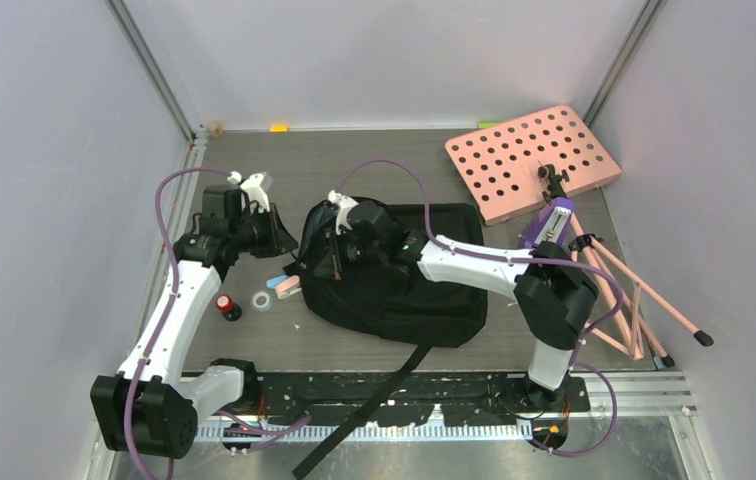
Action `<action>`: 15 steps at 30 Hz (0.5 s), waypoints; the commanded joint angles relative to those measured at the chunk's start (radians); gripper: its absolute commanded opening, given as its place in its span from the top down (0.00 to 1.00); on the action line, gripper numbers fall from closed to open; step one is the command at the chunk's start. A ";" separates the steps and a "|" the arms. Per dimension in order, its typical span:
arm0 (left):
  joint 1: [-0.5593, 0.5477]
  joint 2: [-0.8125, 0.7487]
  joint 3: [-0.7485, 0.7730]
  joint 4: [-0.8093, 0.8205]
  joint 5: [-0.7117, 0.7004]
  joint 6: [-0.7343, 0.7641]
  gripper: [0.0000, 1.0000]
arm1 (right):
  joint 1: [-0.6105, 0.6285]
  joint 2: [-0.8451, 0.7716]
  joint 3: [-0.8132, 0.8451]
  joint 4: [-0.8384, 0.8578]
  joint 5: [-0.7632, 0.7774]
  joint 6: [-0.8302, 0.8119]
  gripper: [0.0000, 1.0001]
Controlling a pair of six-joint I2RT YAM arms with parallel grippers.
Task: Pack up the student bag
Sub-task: Zip the student bag at the center of the board.
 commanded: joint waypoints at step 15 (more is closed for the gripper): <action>0.009 0.025 0.060 0.018 0.015 -0.034 1.00 | 0.206 -0.247 -0.157 0.033 0.261 -0.308 1.00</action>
